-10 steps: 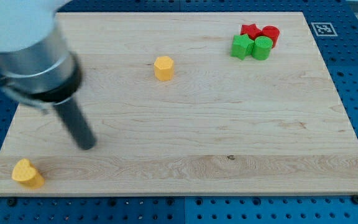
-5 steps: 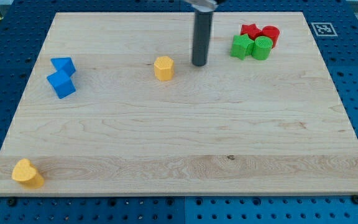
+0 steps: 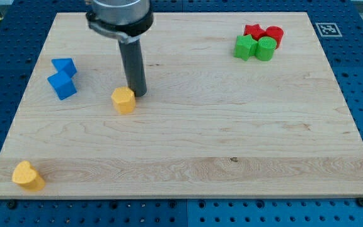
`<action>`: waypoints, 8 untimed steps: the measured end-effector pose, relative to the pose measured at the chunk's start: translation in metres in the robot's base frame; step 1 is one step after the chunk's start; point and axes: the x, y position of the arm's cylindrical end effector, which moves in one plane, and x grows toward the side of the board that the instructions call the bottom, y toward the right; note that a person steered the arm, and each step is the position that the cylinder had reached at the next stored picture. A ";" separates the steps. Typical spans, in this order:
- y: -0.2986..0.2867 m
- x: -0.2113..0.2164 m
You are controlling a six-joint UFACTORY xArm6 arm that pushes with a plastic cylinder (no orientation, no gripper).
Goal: Slide yellow hexagon towards yellow heart
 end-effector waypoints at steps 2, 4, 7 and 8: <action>-0.039 0.044; -0.081 0.071; -0.128 0.059; -0.137 0.060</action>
